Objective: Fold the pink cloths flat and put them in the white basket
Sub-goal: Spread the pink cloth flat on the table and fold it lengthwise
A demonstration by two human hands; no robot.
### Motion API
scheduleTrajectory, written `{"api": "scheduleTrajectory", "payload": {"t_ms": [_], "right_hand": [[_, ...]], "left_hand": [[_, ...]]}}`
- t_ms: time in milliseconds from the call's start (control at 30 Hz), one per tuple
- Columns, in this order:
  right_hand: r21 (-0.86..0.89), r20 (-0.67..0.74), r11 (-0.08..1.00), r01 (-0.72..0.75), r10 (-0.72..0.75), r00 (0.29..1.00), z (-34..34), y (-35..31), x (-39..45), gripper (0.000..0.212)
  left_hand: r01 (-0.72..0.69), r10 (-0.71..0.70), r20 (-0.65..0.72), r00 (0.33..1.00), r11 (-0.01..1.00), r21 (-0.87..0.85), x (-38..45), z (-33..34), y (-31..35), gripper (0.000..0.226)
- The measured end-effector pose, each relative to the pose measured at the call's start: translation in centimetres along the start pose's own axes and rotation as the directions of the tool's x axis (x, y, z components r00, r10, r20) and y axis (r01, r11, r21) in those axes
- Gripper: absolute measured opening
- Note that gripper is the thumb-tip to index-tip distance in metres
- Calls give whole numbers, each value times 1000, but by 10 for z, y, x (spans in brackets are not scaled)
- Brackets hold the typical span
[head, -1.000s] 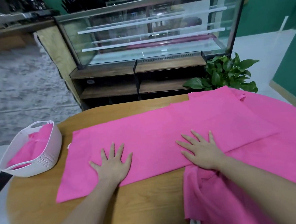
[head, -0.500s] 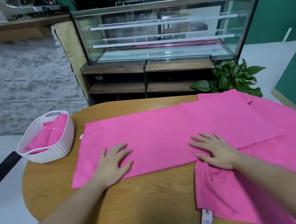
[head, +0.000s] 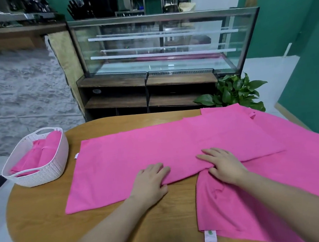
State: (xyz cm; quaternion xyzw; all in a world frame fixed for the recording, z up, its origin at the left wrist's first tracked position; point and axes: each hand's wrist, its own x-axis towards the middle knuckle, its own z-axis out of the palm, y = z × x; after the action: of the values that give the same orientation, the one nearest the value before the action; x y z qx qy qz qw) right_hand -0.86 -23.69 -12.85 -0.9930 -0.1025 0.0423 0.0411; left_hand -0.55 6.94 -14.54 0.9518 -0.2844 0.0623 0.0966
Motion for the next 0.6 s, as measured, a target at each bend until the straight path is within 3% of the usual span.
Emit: {"api": "scheduleTrajectory", "payload": {"t_ms": [133, 400, 500, 600], "right_hand": [[54, 113, 991, 125, -131, 985, -8, -4, 6, 63], [304, 69, 952, 40, -64, 996, -15, 4, -7, 78], [177, 97, 981, 79, -98, 990, -17, -19, -6, 76], [75, 12, 997, 0, -1, 1000, -20, -27, -3, 64]], "left_hand": [[80, -87, 71, 994, 992, 95, 17, 0, 23, 48], [132, -139, 117, 983, 989, 61, 16, -12, 19, 29], [154, -159, 120, 980, 987, 50, 14, -18, 20, 27], [149, -155, 120, 981, 987, 58, 10, -24, 22, 24]]}}
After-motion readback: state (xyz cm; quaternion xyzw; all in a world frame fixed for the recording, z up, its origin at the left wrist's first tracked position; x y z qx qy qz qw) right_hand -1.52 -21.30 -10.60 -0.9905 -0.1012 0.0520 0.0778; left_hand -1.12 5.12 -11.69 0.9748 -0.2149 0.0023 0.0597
